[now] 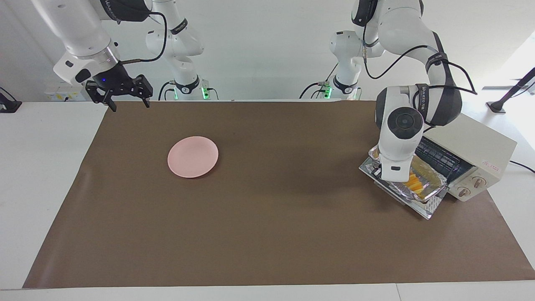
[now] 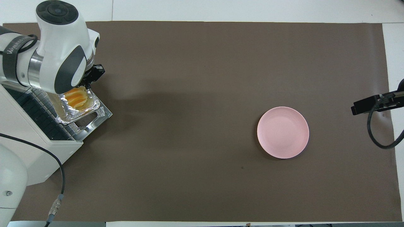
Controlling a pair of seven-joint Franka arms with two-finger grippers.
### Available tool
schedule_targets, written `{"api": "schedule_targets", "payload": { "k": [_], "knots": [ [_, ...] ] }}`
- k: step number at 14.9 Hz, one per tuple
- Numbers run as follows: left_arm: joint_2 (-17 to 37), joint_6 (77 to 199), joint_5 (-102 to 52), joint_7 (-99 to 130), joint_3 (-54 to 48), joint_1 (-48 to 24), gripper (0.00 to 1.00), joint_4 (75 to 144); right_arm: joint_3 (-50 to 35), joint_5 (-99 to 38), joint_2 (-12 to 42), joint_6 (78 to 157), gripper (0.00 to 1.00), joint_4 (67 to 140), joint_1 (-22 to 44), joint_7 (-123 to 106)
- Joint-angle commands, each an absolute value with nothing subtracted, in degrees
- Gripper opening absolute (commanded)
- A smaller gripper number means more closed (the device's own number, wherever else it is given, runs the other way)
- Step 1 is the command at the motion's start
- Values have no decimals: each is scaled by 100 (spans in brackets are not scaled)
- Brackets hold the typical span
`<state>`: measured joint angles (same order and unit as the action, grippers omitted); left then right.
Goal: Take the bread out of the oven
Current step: 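Pull the foil tray out of the oven with the left gripper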
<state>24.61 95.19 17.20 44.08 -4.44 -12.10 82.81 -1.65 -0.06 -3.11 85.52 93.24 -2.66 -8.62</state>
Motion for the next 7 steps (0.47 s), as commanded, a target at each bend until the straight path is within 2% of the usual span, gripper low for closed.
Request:
{"api": "schedule_targets", "payload": {
  "k": [1,7],
  "knots": [
    [2671,9624,1381,4359,-360,-1590,0,7825,-246,44,-422,8552,100,9448,-369,-940],
    [3716,9510,1047,4359,-360,-2661,0,6305,-246,44,-422,8552,100,9448,-369,-940]
  ]
}}
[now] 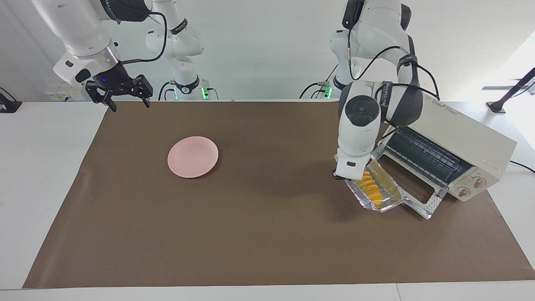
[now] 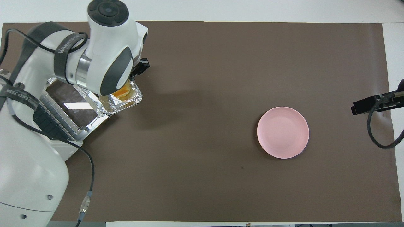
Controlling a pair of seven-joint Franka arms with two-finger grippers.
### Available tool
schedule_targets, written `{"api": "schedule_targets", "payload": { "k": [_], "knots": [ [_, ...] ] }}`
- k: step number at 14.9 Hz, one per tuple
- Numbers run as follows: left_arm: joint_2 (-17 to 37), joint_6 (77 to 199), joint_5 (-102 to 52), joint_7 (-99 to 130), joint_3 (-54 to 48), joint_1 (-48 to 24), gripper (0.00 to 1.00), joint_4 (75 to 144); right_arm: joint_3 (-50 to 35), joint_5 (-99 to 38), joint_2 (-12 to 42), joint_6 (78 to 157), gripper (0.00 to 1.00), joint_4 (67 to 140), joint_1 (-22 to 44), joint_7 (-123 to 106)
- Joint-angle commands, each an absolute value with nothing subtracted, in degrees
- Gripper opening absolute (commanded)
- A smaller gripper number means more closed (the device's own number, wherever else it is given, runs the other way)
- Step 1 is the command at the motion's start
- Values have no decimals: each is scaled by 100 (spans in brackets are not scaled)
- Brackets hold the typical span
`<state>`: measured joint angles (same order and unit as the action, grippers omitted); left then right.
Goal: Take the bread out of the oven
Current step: 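Pull the foil tray out of the oven with the left gripper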
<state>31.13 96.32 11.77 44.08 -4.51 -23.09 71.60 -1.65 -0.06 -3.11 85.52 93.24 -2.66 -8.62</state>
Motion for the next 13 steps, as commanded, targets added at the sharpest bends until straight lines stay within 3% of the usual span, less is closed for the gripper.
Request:
{"api": "schedule_targets", "payload": {
  "k": [1,4,13],
  "knots": [
    [4031,9518,959,4368,-334,-2820,0,6032,-246,35,-422,8552,100,9448,-369,-940],
    [4815,9352,932,4386,-290,-3313,0,4898,-246,44,-422,8552,100,9448,-369,-940],
    [5141,9817,949,4394,-272,-4175,0,4526,-246,44,-422,8552,100,9448,-369,-940]
  ]
}}
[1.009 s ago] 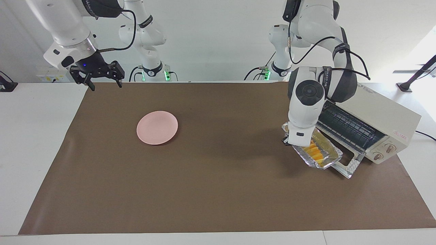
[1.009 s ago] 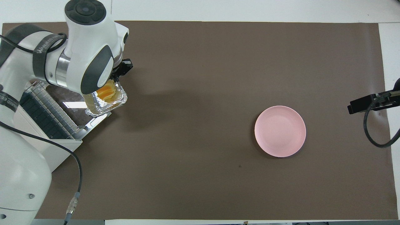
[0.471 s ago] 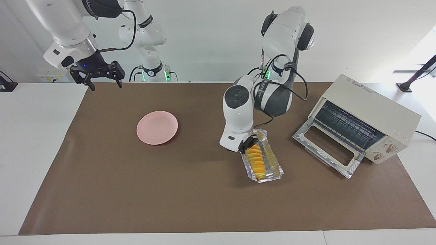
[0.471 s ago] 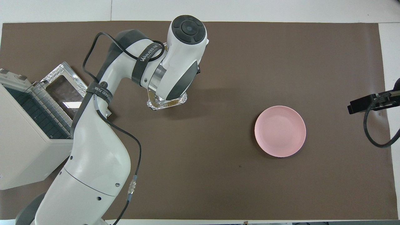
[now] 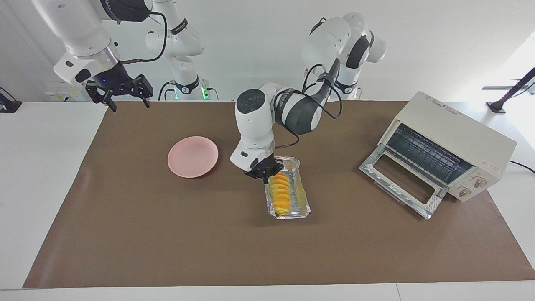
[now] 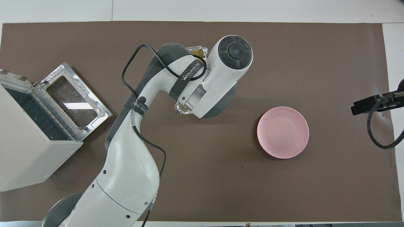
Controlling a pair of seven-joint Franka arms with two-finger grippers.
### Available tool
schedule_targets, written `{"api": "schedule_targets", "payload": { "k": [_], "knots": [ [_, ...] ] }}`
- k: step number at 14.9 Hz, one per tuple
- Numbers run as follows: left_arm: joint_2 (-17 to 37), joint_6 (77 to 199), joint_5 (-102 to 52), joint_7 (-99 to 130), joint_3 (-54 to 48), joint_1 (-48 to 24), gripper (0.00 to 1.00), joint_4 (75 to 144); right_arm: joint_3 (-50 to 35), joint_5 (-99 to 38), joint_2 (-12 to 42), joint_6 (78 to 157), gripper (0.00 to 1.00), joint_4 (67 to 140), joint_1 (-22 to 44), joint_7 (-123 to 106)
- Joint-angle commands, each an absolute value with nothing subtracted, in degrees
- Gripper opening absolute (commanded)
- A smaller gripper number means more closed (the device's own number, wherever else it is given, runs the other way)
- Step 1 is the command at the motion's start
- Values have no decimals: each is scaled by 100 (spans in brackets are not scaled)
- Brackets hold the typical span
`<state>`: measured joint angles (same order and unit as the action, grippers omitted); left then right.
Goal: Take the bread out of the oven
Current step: 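Pull the foil tray out of the oven with the left gripper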
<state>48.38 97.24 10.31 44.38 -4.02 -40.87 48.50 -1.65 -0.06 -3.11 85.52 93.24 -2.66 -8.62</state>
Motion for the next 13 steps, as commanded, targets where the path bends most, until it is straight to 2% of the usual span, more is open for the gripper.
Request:
{"api": "schedule_targets", "payload": {
  "k": [1,3,11,12,13],
  "knots": [
    [5220,9870,958,4403,-255,-4305,0,4535,-246,44,-422,8552,100,9448,-369,-940],
    [5457,10001,949,4421,86,-4499,0,4526,-246,44,-422,8552,100,9448,-378,-940],
    [5467,10046,940,4491,149,-4526,0,4544,-220,35,-422,8534,100,9440,-387,-976],
    [5467,10055,940,4491,149,-4518,17,4544,-228,35,-422,8534,100,9439,-387,-967],
    [5467,10063,940,4491,149,-4526,46,4544,-229,26,-422,8534,100,9439,-369,-967]
  ]
}}
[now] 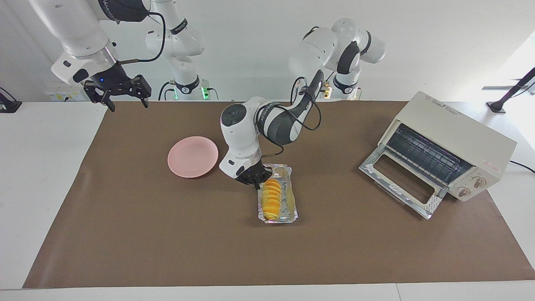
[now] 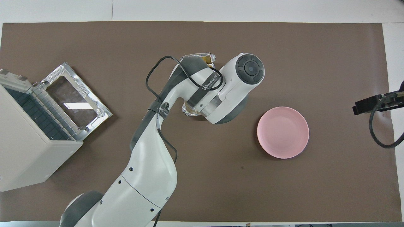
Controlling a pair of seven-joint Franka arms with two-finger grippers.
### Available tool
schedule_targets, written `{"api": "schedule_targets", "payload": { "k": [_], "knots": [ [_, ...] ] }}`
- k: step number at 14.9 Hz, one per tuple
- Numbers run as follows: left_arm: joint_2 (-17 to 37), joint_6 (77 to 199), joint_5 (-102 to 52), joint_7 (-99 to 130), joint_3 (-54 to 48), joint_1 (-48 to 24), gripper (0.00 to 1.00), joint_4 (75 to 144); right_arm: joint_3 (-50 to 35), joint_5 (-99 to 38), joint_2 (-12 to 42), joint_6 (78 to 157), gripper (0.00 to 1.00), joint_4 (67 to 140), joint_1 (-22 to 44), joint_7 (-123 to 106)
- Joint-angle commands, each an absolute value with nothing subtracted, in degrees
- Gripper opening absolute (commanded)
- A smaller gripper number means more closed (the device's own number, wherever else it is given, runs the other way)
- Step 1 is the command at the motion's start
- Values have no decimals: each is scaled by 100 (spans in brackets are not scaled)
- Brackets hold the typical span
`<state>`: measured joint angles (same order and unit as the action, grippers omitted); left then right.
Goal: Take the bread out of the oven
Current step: 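Pull the foil tray out of the oven with the left gripper, then set the tray down and retract the left gripper while the right gripper approaches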
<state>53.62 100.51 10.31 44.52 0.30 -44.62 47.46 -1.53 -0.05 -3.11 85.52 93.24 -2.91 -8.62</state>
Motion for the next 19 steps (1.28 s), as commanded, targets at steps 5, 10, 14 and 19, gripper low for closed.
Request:
{"api": "schedule_targets", "payload": {
  "k": [5,10,14,19],
  "knots": [
    [5257,10038,836,4491,132,-4518,100,4553,-229,-18,-422,8534,100,9439,-360,-949],
    [4537,9703,554,4483,167,-4272,100,4745,-255,35,-422,8613,100,9466,-168,-687],
    [3378,9300,202,3993,141,-3315,100,5465,-264,62,-325,8955,100,9632,350,17],
    [1647,9246,237,2175,149,-2033,100,7518,-255,97,438,9710,100,9659,1106,1158]
  ]
}}
